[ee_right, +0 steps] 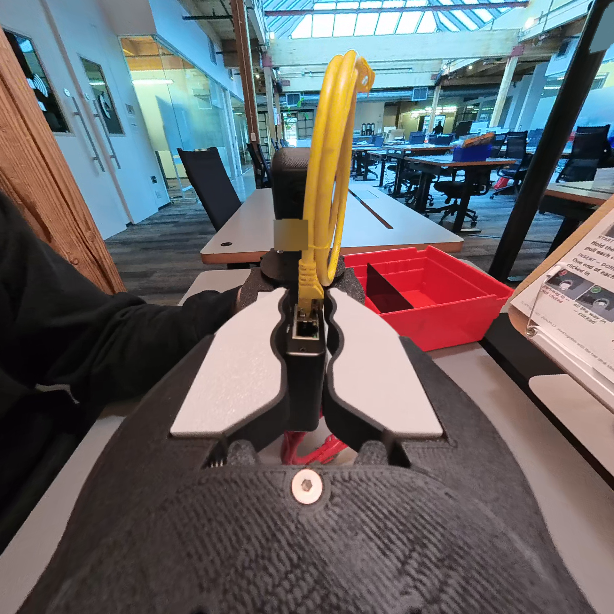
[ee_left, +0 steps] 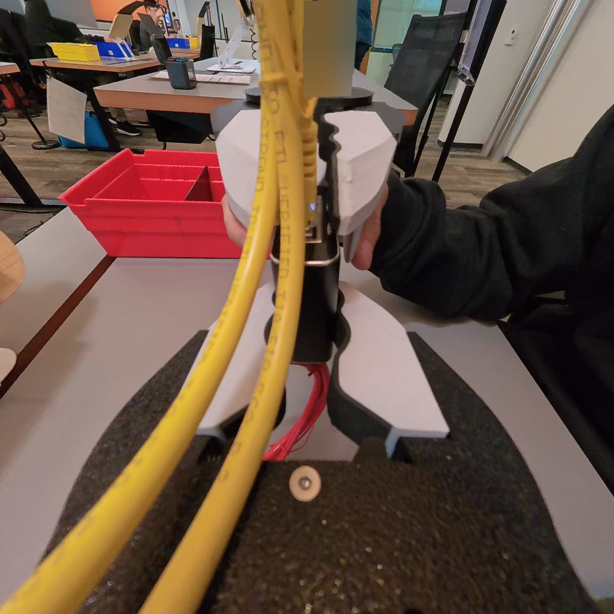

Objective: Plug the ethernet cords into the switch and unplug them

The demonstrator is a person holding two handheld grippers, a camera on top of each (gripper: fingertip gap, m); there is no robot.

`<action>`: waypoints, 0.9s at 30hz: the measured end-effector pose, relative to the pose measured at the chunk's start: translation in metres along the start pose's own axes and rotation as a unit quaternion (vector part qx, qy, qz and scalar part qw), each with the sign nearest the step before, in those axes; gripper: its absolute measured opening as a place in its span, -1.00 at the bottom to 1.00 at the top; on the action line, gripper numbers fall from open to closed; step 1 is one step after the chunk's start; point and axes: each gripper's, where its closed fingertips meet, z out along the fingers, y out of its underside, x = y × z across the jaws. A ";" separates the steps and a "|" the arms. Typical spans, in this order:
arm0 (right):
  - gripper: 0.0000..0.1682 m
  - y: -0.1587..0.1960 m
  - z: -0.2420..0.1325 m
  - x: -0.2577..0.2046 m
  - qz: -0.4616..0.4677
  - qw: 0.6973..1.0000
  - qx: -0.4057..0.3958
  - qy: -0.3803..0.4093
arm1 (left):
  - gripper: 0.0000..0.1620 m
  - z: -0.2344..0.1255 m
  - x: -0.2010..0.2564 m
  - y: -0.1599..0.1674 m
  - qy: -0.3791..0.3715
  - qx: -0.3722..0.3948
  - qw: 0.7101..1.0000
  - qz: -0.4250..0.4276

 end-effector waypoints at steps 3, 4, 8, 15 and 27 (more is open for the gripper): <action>-0.79 0.001 0.000 0.001 0.008 1.000 -0.002 0.002 | -0.67 0.000 0.000 0.001 0.000 -0.002 1.000 0.001; -0.80 0.001 0.000 0.000 0.009 1.000 -0.003 0.000 | -0.67 0.001 0.000 0.001 -0.002 -0.004 1.000 0.005; -0.78 0.003 -0.001 0.000 0.016 1.000 -0.012 -0.001 | -0.67 0.001 -0.002 0.004 -0.010 -0.015 1.000 0.005; -0.83 0.005 0.002 0.002 0.010 1.000 -0.017 0.007 | -0.66 0.000 -0.003 0.007 -0.015 -0.026 1.000 0.005; -0.83 0.003 0.005 0.005 -0.007 1.000 -0.008 0.028 | -0.68 -0.003 -0.007 0.004 -0.028 -0.009 1.000 0.011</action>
